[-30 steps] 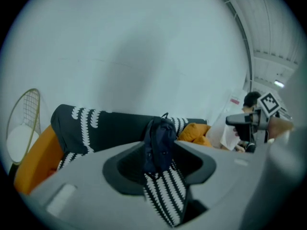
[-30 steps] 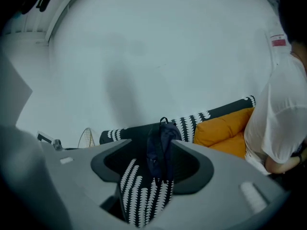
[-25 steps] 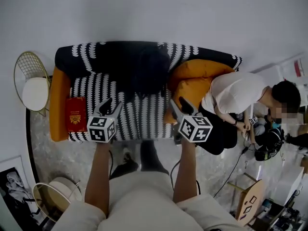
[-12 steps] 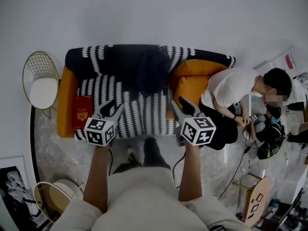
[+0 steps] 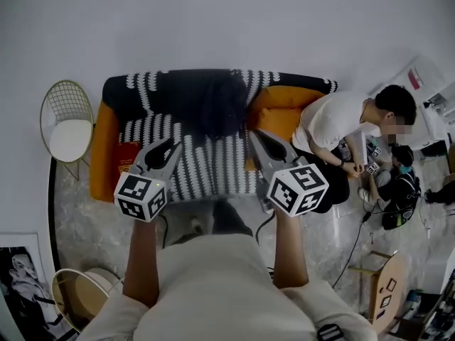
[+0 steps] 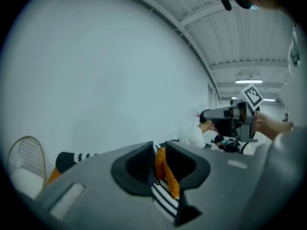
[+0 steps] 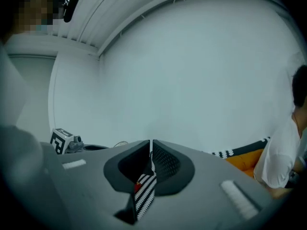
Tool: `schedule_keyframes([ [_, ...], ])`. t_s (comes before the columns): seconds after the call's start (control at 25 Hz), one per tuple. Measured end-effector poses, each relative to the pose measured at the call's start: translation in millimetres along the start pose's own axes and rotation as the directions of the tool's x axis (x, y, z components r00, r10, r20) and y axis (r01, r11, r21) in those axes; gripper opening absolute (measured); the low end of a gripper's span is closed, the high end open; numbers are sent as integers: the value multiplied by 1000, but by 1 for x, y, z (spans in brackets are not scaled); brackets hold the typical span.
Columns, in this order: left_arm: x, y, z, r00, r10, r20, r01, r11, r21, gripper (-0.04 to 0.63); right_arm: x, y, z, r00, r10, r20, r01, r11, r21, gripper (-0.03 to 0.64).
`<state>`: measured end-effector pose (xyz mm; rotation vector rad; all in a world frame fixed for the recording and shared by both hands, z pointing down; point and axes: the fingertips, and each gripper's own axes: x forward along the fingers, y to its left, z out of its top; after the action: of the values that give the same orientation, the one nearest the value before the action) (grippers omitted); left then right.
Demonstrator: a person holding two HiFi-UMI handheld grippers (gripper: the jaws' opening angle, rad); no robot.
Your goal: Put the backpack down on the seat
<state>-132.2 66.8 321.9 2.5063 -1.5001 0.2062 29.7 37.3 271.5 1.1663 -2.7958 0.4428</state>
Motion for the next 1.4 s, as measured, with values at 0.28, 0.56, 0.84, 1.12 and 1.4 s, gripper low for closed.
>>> schedule_keyframes([
  [0.28, -35, -47, 39, 998, -47, 28, 43, 988, 148, 59, -39, 38, 38, 997, 28, 78, -20, 995, -95, 15],
  [0.56, -59, -67, 70, 993, -43, 107, 20, 978, 206, 5, -60, 64, 43, 996, 29, 82, -12, 981, -194, 6],
  [0.84, -77, -91, 78, 989, -90, 121, 60, 971, 232, 5, -71, 99, 31, 993, 106, 55, -91, 971, -223, 6],
  [1.12, -90, -108, 89, 985, -100, 139, 57, 957, 283, 5, -84, 110, 38, 995, 93, 47, -75, 952, -296, 6],
  [1.4, -90, -119, 86, 985, -103, 138, 58, 953, 297, 5, -93, 102, 36, 994, 90, 68, -70, 963, -260, 6],
])
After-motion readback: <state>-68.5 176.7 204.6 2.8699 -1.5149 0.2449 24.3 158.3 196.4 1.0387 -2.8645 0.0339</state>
